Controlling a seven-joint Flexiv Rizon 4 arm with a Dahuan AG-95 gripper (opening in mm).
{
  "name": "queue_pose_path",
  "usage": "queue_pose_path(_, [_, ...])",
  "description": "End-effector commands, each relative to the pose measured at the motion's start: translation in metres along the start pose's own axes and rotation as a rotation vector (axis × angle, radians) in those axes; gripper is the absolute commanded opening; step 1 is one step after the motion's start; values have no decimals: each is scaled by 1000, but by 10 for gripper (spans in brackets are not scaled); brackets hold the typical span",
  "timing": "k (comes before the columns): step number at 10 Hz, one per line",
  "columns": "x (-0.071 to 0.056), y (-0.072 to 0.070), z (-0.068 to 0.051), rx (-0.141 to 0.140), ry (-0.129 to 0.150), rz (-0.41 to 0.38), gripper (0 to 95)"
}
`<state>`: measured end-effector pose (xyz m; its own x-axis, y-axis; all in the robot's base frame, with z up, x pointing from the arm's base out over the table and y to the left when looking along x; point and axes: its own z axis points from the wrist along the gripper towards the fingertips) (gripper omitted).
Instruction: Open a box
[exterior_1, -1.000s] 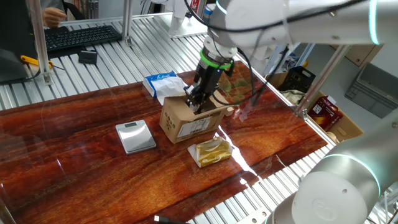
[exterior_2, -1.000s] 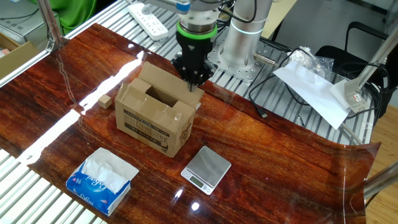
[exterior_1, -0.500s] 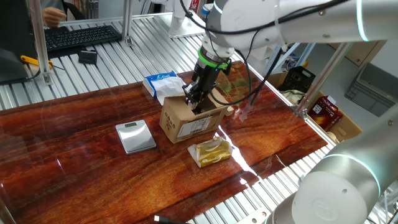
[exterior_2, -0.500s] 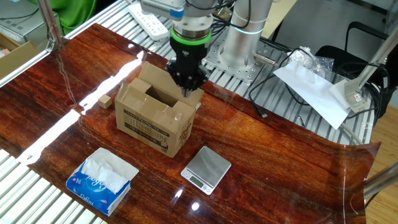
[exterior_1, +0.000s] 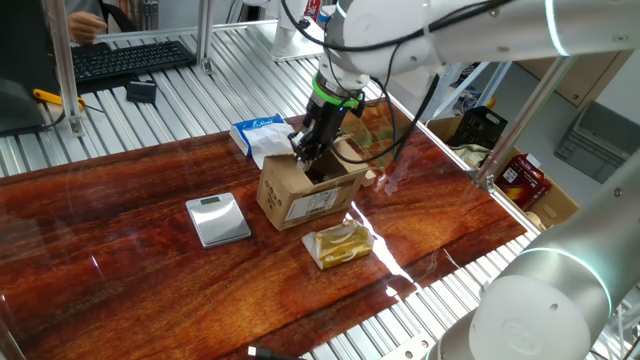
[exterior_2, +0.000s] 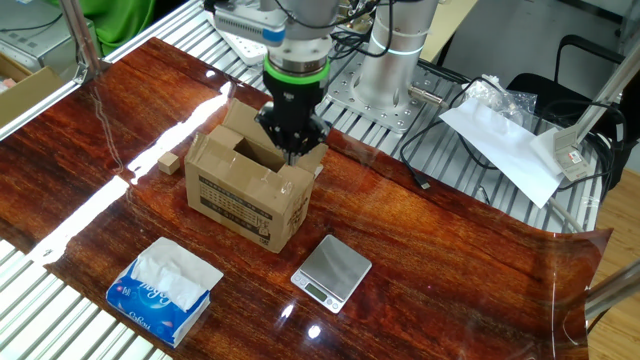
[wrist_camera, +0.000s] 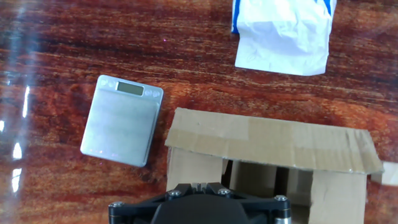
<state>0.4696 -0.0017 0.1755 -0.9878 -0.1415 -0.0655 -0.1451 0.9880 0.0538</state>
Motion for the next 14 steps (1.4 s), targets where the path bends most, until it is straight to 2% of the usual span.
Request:
queue_pose_path(1, [-3,-1,2,-2,1,2,0])
queue_pose_path(5, [-3,-1,2,-6,8,-1,0])
queue_pose_path(6, [-3,-1,2,-1,-10,-5,0])
queue_pose_path(8, [-3,-1,2,11,-26,-1,0])
queue_pose_path(10, [-3,-1,2,24,-9,24,0])
queue_pose_path(14, [-3,-1,2,35,-9,76,0])
